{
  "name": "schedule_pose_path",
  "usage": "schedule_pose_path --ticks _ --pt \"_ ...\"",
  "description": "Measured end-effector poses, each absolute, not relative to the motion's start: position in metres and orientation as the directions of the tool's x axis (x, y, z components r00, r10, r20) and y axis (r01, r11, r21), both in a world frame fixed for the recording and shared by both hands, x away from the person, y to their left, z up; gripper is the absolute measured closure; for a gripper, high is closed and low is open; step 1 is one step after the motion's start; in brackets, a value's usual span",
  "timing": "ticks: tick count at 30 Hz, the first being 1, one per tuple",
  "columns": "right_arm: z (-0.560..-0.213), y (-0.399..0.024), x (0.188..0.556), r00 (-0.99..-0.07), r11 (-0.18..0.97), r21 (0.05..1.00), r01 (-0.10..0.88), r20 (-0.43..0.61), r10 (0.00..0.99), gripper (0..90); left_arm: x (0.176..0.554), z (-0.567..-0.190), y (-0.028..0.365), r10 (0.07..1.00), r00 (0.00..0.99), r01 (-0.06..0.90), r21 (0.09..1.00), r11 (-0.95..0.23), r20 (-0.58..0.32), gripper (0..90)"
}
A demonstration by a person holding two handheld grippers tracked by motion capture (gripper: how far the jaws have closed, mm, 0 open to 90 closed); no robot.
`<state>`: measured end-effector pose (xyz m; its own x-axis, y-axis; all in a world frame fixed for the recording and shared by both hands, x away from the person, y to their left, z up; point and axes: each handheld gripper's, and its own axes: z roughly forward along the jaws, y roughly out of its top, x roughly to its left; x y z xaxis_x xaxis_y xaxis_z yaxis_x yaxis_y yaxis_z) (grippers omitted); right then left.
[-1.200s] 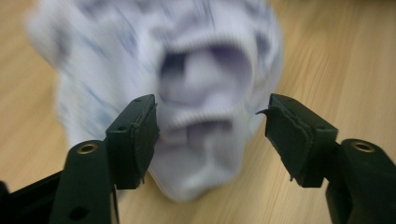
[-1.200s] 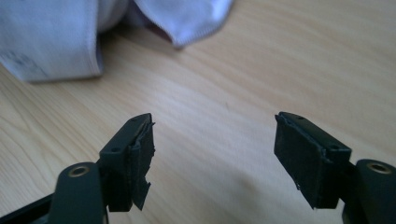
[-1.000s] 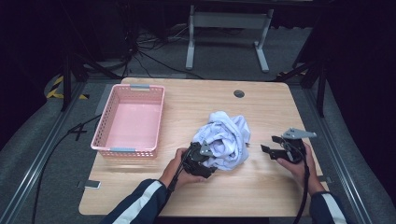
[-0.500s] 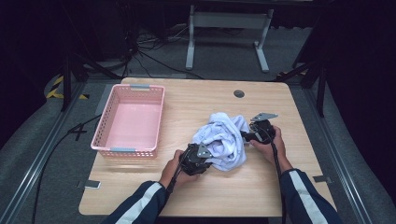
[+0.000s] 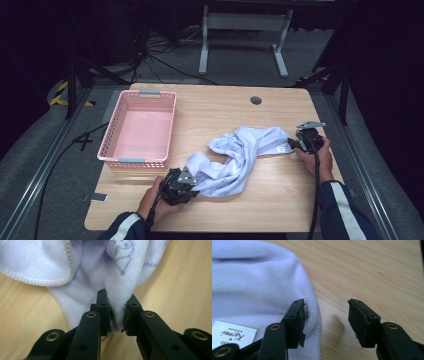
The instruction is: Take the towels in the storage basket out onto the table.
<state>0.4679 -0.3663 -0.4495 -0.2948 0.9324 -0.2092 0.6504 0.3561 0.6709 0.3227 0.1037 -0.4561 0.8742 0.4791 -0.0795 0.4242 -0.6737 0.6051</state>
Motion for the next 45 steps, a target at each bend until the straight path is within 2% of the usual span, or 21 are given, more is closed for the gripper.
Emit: schedule_pose_path --ticks 5,10,11,12,13,15,17,19,23,27,30,35,39,42,44,45 --pt "-0.448 -0.396 0.462 -0.202 0.311 0.659 0.685 -0.239 0.95 47.4 0.298 -0.456 0.125 0.492 0.862 0.46 0.597 -0.657 -0.123 77.5" --pt "-0.447 -0.41 0.457 -0.174 0.28 0.661 0.696 -0.224 0.959 45.8 0.29 -0.455 0.135 0.506 0.852 0.472 0.62 -0.627 -0.137 73.0" --pt "-0.447 -0.412 0.456 -0.158 0.254 0.662 0.705 -0.203 0.966 45.2 0.289 -0.453 0.135 0.516 0.845 0.475 0.636 -0.609 -0.137 70.8" --pt "-0.447 -0.414 0.454 -0.161 0.237 0.664 0.709 -0.175 0.971 45.1 0.29 -0.451 0.137 0.524 0.843 0.47 0.647 -0.601 -0.126 63.8" --pt "-0.446 -0.415 0.453 -0.168 0.236 0.668 0.706 -0.165 0.972 45.1 0.291 -0.448 0.137 0.52 0.843 0.468 0.662 -0.586 -0.136 63.0" --pt "-0.442 -0.414 0.448 -0.174 0.238 0.69 0.684 -0.162 0.971 45.5 0.293 -0.443 0.138 0.528 0.841 0.45 0.688 -0.569 -0.114 56.8" --pt "-0.428 -0.41 0.44 -0.194 0.193 0.749 0.634 -0.088 0.977 45.8 0.296 -0.44 0.138 0.547 0.833 0.439 0.701 -0.563 -0.083 49.7" --pt "-0.412 -0.396 0.432 -0.282 0.196 0.799 0.569 -0.034 0.959 44.6 0.3 -0.437 0.139 0.556 0.829 0.425 0.712 -0.559 -0.058 43.1" --pt "-0.387 -0.336 0.416 -0.486 0.307 0.836 0.455 -0.055 0.872 40.7 0.309 -0.43 0.14 0.531 0.847 0.377 0.722 -0.58 -0.016 40.1" --pt "-0.377 -0.274 0.408 -0.632 0.414 0.837 0.358 -0.109 0.767 38.1 0.316 -0.423 0.146 0.541 0.838 0.393 0.76 -0.518 -0.065 36.9" --pt "-0.379 -0.241 0.412 -0.706 0.456 0.821 0.344 -0.094 0.701 35.5 0.322 -0.418 0.15 0.539 0.837 0.399 0.784 -0.476 -0.098 35.0" --pt "-0.403 -0.209 0.427 -0.752 0.603 0.699 0.384 -0.142 0.644 31.1 0.33 -0.428 0.13 0.481 0.875 0.366 0.73 -0.577 -0.058 34.6" --pt "-0.423 -0.212 0.433 -0.761 0.655 0.616 0.438 -0.135 0.635 30.4 0.337 -0.447 0.116 0.494 0.869 0.383 0.668 -0.638 -0.028 34.7" --pt "-0.43 -0.22 0.434 -0.779 0.677 0.587 0.443 -0.122 0.615 31.4 0.341 -0.454 0.115 0.501 0.865 0.405 0.642 -0.651 -0.037 43.4" --pt "-0.432 -0.222 0.433 -0.778 0.683 0.584 0.439 -0.132 0.614 32.2 0.341 -0.456 0.116 0.49 0.869 0.414 0.639 -0.648 -0.065 56.6" --pt "-0.434 -0.225 0.431 -0.779 0.687 0.581 0.437 -0.137 0.612 33.0 0.341 -0.456 0.116 0.488 0.871 0.405 0.637 -0.656 -0.051 56.6"
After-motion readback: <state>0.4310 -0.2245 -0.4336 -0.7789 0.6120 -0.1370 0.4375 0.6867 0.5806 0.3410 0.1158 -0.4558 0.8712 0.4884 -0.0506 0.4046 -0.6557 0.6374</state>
